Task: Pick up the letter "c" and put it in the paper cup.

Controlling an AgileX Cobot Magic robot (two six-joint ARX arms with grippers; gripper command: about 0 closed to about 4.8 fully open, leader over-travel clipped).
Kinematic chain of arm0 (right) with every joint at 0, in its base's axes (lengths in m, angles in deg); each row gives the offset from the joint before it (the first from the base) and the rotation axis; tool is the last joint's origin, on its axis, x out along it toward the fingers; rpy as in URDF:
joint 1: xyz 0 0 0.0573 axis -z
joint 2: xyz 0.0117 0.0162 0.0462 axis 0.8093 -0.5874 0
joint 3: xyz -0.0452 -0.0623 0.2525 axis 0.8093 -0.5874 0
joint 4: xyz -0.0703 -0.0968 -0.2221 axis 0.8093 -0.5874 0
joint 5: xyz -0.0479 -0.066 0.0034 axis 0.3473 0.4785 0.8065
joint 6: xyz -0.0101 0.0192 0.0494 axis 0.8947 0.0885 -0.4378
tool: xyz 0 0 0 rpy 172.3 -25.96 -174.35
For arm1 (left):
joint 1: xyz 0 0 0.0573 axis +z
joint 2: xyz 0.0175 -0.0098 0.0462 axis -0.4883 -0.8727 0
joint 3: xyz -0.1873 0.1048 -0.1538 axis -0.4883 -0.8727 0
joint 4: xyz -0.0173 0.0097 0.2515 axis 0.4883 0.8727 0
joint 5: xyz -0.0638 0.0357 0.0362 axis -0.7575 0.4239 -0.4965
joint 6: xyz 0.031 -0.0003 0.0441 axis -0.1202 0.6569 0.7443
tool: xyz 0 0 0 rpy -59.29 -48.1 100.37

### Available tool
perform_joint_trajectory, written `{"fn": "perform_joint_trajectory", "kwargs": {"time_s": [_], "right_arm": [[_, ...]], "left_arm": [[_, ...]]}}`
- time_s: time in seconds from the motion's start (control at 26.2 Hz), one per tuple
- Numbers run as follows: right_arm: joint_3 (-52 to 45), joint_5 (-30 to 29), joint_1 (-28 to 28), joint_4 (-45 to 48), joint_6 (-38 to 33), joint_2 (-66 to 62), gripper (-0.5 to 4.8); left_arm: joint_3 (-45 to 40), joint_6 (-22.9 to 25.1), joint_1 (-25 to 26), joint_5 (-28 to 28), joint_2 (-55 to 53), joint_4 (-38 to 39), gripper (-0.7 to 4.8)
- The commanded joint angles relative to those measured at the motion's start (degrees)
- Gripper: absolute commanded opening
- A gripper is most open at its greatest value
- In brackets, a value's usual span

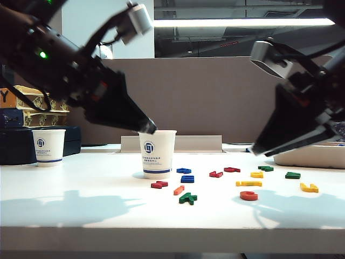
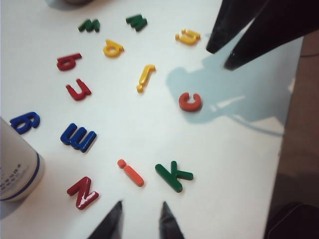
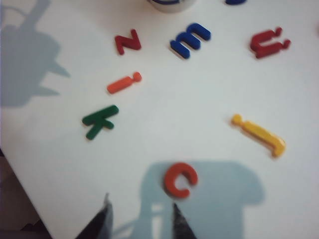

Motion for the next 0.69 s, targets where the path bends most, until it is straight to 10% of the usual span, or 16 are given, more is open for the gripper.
{"fn": "perform_joint_trajectory", "kwargs": {"time_s": [0.04,0.69], "right_arm": [[1.27,1.70,-1.53,0.70,2.12,-0.96,1.49],[8.61,6.40,-2.19,-3.91,4.83,-10.56,1.50]], "left_arm": [[0.74,0.42,-0.04,3.41,-1.27,-1.14,0.91],[0.74,8.24,-0.02,3.72,-1.60,-6.56,0.90]]}}
